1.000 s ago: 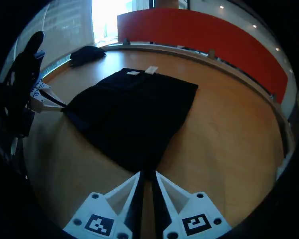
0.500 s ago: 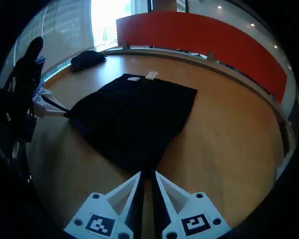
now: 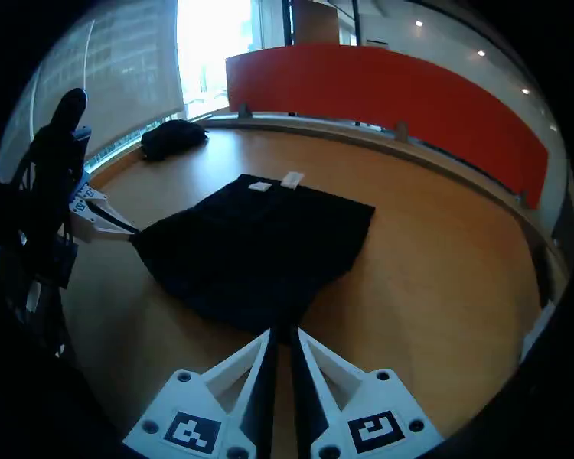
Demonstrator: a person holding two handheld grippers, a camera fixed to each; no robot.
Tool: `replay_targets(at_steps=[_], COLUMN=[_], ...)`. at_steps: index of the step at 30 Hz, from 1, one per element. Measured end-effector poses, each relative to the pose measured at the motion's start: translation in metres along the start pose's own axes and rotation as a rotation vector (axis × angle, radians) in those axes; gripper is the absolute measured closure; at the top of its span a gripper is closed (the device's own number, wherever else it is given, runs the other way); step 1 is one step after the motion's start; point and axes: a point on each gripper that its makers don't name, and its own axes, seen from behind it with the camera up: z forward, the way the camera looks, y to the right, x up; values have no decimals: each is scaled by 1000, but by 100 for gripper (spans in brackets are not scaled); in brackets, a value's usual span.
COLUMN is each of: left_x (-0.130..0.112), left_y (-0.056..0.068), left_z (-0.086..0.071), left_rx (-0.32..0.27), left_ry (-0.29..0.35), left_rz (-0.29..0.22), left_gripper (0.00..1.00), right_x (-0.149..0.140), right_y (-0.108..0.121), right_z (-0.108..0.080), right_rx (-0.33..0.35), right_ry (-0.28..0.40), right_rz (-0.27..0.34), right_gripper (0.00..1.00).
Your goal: Fold towel
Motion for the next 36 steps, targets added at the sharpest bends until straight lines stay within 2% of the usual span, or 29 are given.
replay_targets(at_steps=[15,30,36], left_x=[8,-12,-21], left_y=[13,40,47], left_z=[-41,-82,-89], left_rx=[-32,-83,-94], left_ry=[3,-32,-47], left_rz=[-49,-100,-106], left_gripper=[95,95,95], right_x=[9,-3,-9], right_y=[-15,-33,-39], right_z=[-37,-75,-83], right_rx=[13,28,37], right_ry=[2,-33,-47], right_rz=[-24,-15,-6], right_gripper=[89,89,89])
